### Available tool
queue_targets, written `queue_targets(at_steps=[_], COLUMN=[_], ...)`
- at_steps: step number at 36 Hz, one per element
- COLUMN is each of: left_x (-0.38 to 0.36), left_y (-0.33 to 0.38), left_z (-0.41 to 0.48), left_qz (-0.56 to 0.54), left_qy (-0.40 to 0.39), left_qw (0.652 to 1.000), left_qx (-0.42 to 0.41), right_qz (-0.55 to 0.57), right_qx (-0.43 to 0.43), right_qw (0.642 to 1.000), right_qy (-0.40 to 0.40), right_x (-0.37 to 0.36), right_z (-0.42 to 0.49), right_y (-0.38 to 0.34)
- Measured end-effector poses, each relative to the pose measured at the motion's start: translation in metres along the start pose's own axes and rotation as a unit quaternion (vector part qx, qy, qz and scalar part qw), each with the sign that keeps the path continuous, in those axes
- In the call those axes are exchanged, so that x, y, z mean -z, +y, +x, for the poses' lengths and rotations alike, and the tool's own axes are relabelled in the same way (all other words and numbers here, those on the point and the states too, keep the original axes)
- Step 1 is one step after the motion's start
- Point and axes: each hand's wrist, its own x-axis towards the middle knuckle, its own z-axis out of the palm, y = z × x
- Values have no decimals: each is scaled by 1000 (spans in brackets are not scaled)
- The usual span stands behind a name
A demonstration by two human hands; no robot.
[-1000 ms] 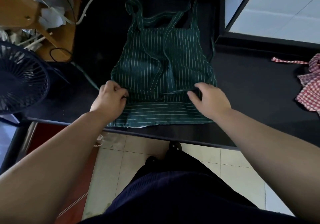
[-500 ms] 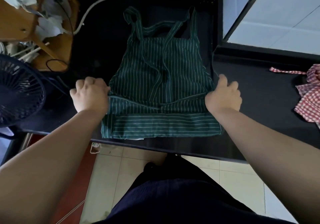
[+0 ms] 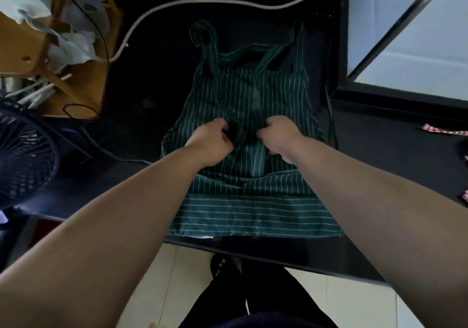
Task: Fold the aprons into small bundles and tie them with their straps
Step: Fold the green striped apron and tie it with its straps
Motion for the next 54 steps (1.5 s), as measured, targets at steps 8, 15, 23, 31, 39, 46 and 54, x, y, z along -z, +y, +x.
queue_targets(at_steps=[8, 15, 23, 31, 39, 46, 54], left_x=[20, 19, 14, 8, -25, -46, -50], left_y=[-2, 8, -4, -9, -42, -76, -74], left_z=[-1, 18, 27, -8, -75, -99, -119], left_qz=[-492, -142, 86, 54, 159, 244, 434], left_qy=[-1, 68, 182, 262, 267, 132, 29], left_qw=[862, 987, 979, 962, 901, 926, 893], left_qx=[124, 24, 31, -60, -303, -257, -120], right_qz=[434, 219, -99, -103, -166, -287, -488], right_qx=[-67, -38, 1, 220, 344, 376, 241], right_qw=[897, 973, 984, 943, 902, 859, 839], right_qy=[-53, 69, 145, 228, 200, 195, 19], right_x=[31, 41, 51, 44, -2, -23, -12], right_z=[-10, 4, 15, -23, -75, -87, -109], right_y=[12, 17, 34, 37, 79, 121, 123])
